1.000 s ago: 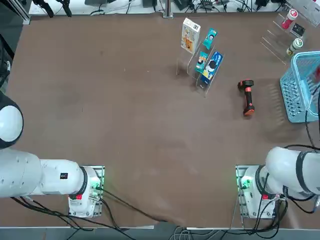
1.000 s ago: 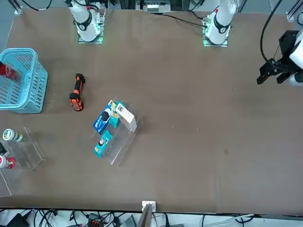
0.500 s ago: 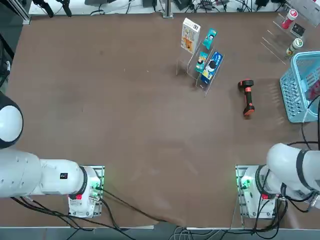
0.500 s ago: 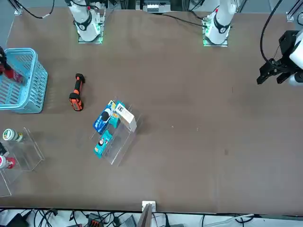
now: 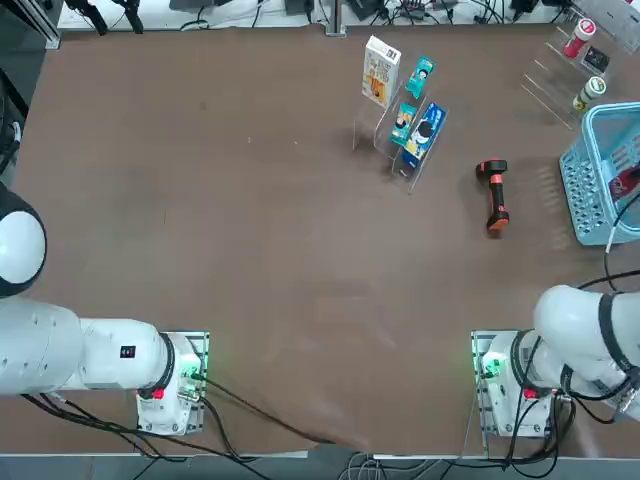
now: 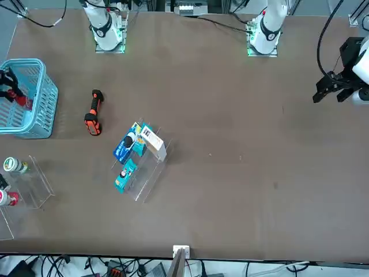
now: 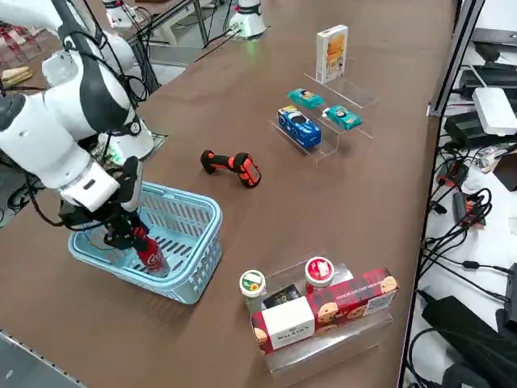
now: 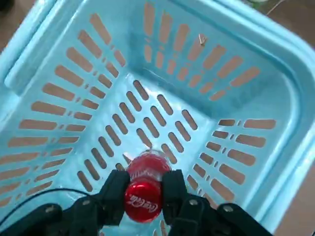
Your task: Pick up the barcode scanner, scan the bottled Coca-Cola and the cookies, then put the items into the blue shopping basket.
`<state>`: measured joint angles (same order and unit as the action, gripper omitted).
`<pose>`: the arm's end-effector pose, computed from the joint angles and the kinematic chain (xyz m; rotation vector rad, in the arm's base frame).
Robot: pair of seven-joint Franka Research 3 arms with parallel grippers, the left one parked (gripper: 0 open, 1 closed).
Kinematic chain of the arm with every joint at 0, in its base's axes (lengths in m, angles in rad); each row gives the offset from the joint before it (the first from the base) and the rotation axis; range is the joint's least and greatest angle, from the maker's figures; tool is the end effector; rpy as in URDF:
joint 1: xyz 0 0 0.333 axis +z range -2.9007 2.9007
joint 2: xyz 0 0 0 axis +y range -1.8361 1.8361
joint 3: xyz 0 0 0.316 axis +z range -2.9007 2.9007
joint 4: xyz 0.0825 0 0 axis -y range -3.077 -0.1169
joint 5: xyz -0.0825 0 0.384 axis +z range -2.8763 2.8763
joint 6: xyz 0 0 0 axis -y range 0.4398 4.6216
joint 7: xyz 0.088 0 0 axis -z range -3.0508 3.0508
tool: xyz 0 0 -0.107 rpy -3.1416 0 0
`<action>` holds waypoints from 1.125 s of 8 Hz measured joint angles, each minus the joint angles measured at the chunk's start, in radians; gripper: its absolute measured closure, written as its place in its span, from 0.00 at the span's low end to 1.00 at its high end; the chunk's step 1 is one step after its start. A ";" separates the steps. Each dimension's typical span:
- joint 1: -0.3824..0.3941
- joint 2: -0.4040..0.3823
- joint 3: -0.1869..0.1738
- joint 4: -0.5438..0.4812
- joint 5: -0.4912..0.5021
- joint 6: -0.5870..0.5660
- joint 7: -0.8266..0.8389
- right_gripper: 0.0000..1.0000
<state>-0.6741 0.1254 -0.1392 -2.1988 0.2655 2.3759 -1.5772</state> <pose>0.3814 -0.3984 0.3322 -2.9869 -0.8889 -0.2802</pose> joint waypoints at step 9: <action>0.126 -0.060 0.036 0.281 -0.030 -0.338 0.169 0.00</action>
<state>-0.5478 0.0650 -0.1029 -1.9177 0.2360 2.0375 -1.4083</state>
